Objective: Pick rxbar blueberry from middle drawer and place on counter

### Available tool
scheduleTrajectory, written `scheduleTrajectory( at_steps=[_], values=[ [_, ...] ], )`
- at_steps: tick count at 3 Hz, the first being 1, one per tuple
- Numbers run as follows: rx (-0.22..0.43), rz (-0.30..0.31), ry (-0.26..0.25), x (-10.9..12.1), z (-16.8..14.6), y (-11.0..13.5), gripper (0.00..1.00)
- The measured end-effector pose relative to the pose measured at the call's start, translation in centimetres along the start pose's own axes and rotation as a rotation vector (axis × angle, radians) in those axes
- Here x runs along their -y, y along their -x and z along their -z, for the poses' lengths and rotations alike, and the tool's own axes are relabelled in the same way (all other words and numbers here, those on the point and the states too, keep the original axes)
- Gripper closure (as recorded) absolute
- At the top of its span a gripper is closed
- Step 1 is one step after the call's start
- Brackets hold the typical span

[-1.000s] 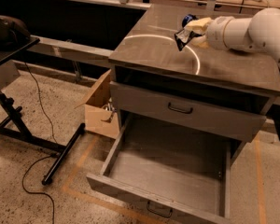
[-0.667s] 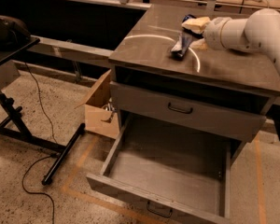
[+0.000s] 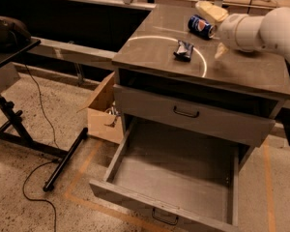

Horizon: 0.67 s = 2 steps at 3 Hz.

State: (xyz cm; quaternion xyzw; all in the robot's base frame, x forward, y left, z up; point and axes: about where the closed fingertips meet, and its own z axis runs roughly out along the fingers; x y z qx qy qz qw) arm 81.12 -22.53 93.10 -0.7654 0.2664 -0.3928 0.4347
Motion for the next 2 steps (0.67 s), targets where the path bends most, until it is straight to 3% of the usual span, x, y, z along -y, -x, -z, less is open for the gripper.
scheduleTrajectory(
  at_steps=[1,2],
  values=[
    [-0.093,0.011,-0.01,0.69,3.6,-3.07,0.0],
    [-0.108,0.012,-0.014,0.81,4.11,-3.54,0.0]
  ],
)
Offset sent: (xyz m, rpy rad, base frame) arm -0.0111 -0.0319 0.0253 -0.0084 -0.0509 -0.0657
